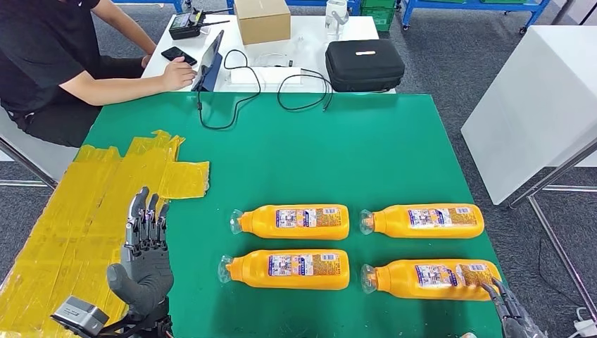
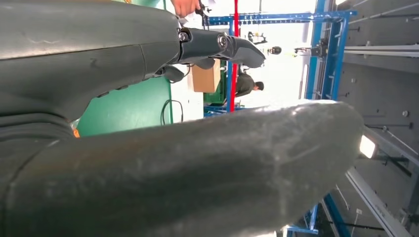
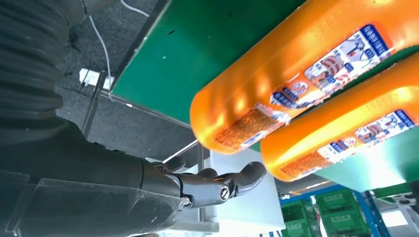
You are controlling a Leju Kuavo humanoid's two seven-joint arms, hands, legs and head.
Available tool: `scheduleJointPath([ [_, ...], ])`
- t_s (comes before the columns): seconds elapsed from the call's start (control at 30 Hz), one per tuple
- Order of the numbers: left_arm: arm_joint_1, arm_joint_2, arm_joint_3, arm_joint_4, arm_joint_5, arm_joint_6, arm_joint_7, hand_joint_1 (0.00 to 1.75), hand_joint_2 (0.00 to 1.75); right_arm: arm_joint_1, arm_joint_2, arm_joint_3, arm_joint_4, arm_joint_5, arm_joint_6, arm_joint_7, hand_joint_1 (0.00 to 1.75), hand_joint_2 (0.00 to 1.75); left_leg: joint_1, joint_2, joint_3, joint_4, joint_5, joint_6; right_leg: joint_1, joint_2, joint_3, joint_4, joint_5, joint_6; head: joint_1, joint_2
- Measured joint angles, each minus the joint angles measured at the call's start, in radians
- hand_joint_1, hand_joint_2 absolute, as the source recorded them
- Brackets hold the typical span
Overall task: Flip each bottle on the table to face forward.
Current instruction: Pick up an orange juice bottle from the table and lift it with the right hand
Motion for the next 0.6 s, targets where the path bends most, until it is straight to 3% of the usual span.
scheduleJointPath([
  [0.43,0.000,0.002,0.000,0.000,0.000,-0.006,0.000,0.00,0.00,-0.025,-0.012,0.049,0.077,0.032,-0.035,0.003,0.00,1.75,0.000,0.000,0.000,0.000,0.000,0.000,0.000,0.000,0.000,0.000,0.000,0.000,0.000,0.000],
  [0.6,0.001,0.002,0.001,0.001,-0.002,-0.009,0.000,0.00,0.00,-0.020,-0.032,0.103,0.095,-0.005,-0.069,0.047,0.00,1.75,0.000,0.000,0.000,0.000,0.000,0.000,0.000,0.000,0.000,0.000,0.000,0.000,0.000,0.000],
])
